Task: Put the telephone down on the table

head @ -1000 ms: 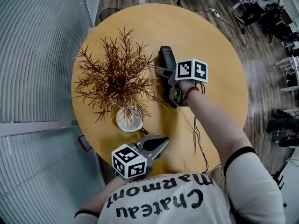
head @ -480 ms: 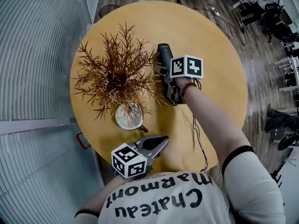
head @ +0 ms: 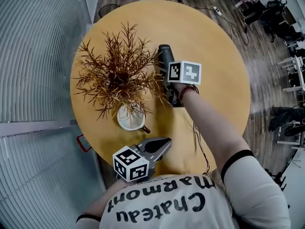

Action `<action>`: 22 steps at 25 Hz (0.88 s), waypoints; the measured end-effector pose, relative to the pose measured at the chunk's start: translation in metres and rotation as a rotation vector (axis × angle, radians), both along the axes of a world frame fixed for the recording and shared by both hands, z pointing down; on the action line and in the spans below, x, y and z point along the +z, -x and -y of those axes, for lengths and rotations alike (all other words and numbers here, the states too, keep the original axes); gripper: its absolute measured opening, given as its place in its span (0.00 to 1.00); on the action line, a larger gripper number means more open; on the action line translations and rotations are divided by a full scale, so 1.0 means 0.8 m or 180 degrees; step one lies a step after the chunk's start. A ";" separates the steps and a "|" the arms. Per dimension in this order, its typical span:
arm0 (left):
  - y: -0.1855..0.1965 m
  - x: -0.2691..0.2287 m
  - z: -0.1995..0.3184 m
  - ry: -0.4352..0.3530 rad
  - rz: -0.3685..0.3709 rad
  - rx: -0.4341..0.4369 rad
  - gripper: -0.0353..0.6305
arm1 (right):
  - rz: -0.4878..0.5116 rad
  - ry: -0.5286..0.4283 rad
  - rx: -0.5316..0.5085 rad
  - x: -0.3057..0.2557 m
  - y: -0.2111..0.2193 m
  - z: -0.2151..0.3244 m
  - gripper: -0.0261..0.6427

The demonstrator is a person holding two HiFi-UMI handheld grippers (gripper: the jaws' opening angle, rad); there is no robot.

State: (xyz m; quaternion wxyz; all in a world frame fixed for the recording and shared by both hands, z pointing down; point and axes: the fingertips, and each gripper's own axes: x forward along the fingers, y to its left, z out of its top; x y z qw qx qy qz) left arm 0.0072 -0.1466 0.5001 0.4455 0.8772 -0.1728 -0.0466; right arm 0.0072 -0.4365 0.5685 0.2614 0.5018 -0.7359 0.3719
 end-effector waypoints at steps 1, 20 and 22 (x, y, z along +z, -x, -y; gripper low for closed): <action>0.000 0.000 -0.001 0.0001 -0.0004 0.0005 0.06 | -0.0007 -0.0006 -0.0007 0.000 0.000 0.000 0.52; 0.008 0.002 -0.009 0.0016 0.0002 -0.0023 0.06 | -0.0371 -0.0193 -0.0189 -0.005 0.001 0.002 0.52; 0.008 0.002 -0.012 0.0021 0.0004 -0.0015 0.06 | -0.0388 -0.0209 -0.0237 -0.006 0.002 0.002 0.52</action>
